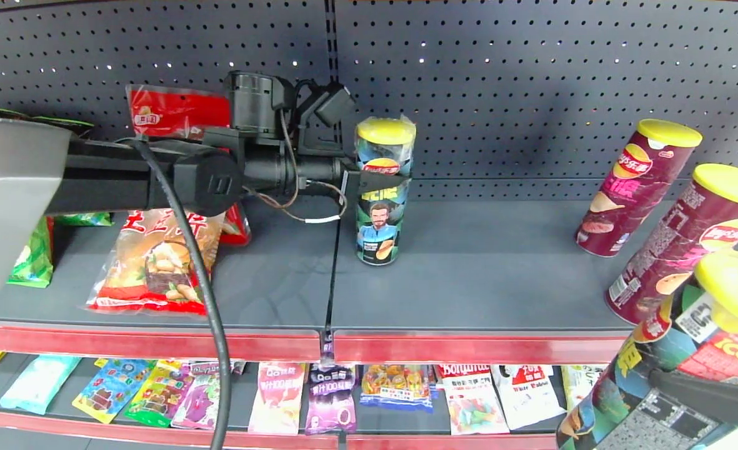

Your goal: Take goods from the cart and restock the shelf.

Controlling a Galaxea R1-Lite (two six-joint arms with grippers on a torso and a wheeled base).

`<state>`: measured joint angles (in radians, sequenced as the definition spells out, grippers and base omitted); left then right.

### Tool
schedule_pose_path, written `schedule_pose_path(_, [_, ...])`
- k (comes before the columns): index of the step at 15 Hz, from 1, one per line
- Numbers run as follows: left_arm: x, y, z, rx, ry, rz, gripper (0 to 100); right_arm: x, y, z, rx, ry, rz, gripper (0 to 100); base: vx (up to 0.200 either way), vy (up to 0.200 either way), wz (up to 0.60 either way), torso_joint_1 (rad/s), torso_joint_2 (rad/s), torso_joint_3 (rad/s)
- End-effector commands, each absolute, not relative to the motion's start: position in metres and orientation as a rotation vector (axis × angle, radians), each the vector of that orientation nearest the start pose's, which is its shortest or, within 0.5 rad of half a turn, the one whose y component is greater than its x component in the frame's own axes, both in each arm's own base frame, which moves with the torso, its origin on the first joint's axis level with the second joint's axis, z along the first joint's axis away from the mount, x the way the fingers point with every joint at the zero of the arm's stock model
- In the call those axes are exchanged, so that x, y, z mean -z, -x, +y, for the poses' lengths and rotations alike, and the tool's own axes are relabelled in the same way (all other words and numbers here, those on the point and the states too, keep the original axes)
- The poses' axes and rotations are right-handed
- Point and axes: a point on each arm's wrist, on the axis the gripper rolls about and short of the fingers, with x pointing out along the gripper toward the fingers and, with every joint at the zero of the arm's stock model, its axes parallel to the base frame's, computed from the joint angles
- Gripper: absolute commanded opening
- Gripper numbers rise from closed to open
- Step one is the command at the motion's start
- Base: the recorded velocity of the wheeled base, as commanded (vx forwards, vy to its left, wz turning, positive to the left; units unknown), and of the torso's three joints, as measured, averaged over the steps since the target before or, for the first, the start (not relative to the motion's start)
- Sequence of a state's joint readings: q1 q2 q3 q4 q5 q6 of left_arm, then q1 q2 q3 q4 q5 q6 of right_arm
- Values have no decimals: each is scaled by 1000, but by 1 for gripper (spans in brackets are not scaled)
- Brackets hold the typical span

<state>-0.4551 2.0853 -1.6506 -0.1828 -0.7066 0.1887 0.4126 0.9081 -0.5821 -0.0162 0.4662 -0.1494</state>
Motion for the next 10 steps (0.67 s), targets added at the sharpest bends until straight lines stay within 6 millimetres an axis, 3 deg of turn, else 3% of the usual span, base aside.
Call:
schedule_pose_path(1, [-248,-349,-195,1193,-124,159,0,-222,-88,50,-894,131,254,0,0,0,0,0,0,0])
schedule_pose_path(4, [-241,-321,-186,1195,-121,216,0,-223,-88,50,-895,129,248,0,0,0,0,0,0,0])
schedule_pose_path(10, [-232,-304,-191,1158,-108,209,0,-223,-88,50,-897,129,249,0,0,0,0,0,0,0])
